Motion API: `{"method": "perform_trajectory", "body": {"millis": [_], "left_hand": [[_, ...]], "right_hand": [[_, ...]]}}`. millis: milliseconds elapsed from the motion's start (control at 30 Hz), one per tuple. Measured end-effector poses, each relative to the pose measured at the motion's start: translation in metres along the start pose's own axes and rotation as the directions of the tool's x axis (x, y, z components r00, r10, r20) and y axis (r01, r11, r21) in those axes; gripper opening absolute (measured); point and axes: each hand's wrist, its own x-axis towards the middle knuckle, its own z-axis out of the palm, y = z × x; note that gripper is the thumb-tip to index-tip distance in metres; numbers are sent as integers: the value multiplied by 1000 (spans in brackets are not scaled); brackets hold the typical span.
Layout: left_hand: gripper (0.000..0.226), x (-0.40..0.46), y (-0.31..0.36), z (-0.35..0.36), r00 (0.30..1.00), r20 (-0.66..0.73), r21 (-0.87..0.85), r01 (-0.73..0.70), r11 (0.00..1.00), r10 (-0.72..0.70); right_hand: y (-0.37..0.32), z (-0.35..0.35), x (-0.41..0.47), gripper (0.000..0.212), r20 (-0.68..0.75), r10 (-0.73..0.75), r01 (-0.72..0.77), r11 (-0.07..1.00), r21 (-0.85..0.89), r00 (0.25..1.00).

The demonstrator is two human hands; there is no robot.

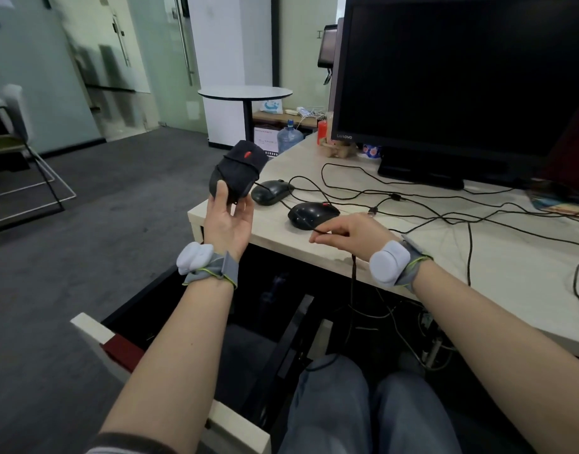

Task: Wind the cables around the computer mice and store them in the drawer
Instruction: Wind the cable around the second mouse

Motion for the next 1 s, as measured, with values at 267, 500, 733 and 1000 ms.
{"method": "perform_trajectory", "body": {"millis": [267,500,733,1000], "left_hand": [[33,7,-5,-5,983,111,637,-184,748,148],[29,-7,-5,4,881,474,855,-463,234,13],[33,-27,-3,18,793,420,843,-159,514,-442],[52,-42,-5,18,534,487,637,325,699,-692]], "right_hand": [[-36,-1,-4,16,46,-133,140,948,-286,990],[-50,-21,-6,21,-247,-217,139,944,-298,944],[-28,-51,-2,22,-492,-162,63,975,-212,856],[-21,-46,-3,23,-317,-199,100,948,-302,927]]}}
